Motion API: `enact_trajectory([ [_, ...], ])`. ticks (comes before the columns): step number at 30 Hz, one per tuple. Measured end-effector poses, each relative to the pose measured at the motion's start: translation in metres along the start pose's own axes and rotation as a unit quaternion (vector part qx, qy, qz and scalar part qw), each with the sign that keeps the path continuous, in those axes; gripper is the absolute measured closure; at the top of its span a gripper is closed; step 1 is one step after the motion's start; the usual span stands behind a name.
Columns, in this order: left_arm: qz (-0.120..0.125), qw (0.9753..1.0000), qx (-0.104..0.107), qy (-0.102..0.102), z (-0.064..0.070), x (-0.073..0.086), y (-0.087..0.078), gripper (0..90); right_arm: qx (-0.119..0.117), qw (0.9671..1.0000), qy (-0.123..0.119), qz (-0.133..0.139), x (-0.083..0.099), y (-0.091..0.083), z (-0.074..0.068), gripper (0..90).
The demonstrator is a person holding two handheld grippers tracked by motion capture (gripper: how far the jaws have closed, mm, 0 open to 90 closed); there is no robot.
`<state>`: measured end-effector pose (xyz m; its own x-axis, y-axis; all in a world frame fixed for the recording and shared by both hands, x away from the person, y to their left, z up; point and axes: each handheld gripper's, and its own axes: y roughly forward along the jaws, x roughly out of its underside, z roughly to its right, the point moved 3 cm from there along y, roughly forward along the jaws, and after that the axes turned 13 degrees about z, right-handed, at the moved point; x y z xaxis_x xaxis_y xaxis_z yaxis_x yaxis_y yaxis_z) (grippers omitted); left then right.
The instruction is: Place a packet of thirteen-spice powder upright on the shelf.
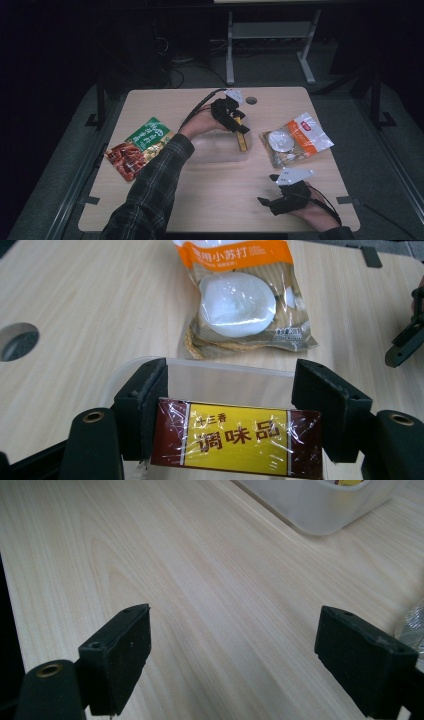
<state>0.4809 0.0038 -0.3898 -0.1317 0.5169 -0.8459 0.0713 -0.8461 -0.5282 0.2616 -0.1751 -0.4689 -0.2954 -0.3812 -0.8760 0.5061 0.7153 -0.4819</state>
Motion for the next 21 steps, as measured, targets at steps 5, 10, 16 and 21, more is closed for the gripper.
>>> enact_trajectory([
  [5,0.000,1.0000,0.003,-0.001,0.002,0.001,0.006,28.9,-0.001,1.0000,-0.001,0.000,0.001,0.000,0.000,14.5],
  [10,0.003,1.0000,-0.005,0.001,0.004,-0.003,0.000,22.4,0.001,1.0000,0.001,-0.003,0.002,-0.001,-0.001,14.5],
  [16,0.016,0.9997,-0.016,0.005,0.011,-0.012,-0.027,17.8,0.003,1.0000,0.001,-0.005,0.003,-0.001,-0.003,14.5],
  [21,0.024,0.9993,-0.026,0.011,0.020,-0.014,-0.049,16.1,0.002,1.0000,0.000,-0.007,0.003,0.000,-0.003,14.5],
])
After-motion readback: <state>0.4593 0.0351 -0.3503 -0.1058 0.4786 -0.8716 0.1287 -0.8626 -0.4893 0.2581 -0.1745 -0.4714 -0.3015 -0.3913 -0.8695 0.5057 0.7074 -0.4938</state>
